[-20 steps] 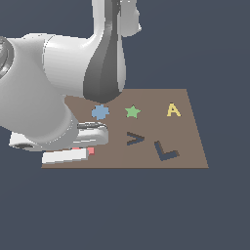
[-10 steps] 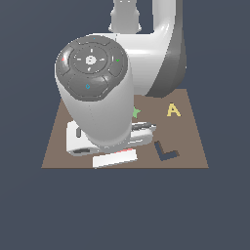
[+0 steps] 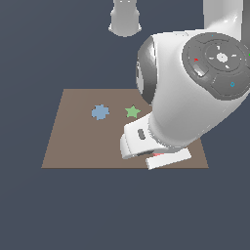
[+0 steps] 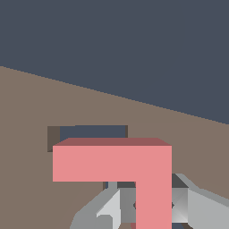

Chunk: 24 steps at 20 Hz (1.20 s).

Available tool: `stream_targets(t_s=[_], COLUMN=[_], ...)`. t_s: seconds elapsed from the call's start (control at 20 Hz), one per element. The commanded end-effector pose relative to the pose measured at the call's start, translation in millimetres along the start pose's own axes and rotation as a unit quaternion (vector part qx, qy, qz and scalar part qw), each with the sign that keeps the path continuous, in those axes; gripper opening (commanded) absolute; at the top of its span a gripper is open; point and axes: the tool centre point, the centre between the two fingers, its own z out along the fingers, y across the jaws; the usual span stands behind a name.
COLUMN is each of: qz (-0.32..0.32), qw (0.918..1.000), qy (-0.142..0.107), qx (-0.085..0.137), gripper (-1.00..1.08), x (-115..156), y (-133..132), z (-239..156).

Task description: Insert a designated object into the corresponding slot on a board.

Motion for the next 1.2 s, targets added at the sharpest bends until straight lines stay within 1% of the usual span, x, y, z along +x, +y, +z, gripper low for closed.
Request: stream_targets(t_s=[0.0,0.15,0.65,0.7,1.15], qz=[-0.003,-0.005,-0.005,-0.005,-0.005], qw=[1.0,1.0,1.0,1.0,1.0], qy=[0.0,0.0,0.0,0.0,0.0], qx=[0.0,0.0,-0.001,-0.001,-0.001], gripper=[-1.0,-1.0,-1.0,1.0,1.0], x=[3.7,6.1,6.8,6.8,6.8], y=[-12.9,-19.2,-19.3,-19.3,-19.3], z=[-0.6,-0.8,9.3,9.3,9.3])
